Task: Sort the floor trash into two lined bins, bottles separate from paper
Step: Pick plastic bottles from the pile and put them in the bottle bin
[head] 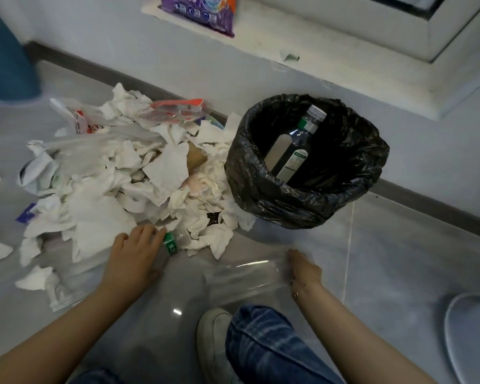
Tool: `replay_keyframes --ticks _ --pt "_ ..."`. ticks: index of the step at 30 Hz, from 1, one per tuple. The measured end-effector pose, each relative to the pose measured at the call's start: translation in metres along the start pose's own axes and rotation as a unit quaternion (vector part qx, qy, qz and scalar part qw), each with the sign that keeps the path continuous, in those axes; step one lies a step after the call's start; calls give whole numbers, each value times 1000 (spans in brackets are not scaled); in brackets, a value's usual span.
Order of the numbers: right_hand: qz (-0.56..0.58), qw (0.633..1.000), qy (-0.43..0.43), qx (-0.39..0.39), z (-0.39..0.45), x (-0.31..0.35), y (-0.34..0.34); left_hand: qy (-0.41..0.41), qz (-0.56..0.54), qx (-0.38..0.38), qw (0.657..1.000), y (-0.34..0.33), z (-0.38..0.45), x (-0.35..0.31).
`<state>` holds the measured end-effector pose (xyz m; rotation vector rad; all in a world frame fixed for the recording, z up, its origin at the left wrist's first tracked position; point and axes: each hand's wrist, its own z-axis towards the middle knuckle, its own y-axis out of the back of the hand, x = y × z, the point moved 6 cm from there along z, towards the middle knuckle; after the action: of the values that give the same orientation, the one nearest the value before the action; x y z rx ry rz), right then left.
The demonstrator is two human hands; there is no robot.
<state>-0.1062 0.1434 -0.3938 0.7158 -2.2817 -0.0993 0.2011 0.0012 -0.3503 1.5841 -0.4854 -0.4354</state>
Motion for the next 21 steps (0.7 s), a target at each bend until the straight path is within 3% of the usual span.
replay_keyframes --ticks 5,10,16,21 --pt "10 978 136 158 -65 28 -16 19 -66 32 997 6 8 -1" --pt "-15 900 331 285 -152 78 -31 22 -199 2 980 36 -6 7" --pt "-57 769 568 287 -245 167 -20 63 -303 -154 938 146 -21 7" --pt "-69 704 676 207 -294 266 -2 28 -363 -204 909 253 -5 -5"
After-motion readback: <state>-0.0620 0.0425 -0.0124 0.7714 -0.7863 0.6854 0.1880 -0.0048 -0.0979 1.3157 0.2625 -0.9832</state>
